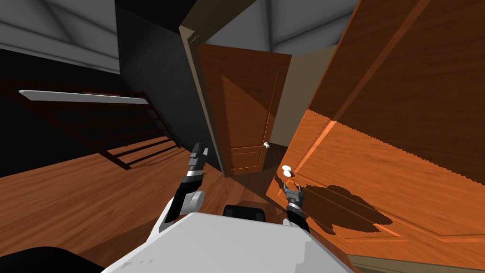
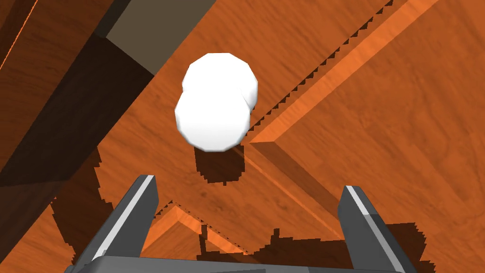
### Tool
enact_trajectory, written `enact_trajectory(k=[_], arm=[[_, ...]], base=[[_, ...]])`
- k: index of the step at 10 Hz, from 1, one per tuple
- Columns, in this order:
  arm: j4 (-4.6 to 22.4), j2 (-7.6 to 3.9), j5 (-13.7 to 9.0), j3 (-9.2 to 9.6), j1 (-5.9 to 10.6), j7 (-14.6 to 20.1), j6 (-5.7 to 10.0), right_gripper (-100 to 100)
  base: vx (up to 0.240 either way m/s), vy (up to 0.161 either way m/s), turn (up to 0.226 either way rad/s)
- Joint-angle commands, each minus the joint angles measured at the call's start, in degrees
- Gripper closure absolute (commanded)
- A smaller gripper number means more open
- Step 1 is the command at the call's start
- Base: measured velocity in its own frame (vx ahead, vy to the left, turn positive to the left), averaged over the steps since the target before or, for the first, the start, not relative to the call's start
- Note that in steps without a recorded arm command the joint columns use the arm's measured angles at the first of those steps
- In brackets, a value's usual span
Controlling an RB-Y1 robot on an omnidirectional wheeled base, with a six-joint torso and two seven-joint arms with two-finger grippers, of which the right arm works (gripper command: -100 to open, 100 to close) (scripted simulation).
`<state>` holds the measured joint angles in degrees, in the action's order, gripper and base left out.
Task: Push the door open
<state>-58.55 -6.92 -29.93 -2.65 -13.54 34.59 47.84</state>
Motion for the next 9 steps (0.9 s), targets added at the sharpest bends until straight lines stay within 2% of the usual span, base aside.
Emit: enact_trajectory(k=[1, 2, 6, 7, 9], arm=[[0.25, -0.13, -1.37, -0.10, 0.26, 2.86, -0.09, -100], [0.25, -0.13, -1.37, -0.10, 0.26, 3.74, -0.09, -100], [0.73, -0.30, -3.90, -0.26, 0.72, 10.33, -0.19, -100], [0.73, -0.30, -3.90, -0.26, 0.72, 10.65, -0.19, -100], [1.01, -0.40, -5.39, -0.35, 0.99, 14.39, -0.25, -100]], base=[[-0.045, 0.021, 0.098], [-0.033, 0.022, 0.043], [-0.040, 0.017, 0.059], [-0.024, 0.013, 0.033], [-0.031, 0.014, 0.071]])
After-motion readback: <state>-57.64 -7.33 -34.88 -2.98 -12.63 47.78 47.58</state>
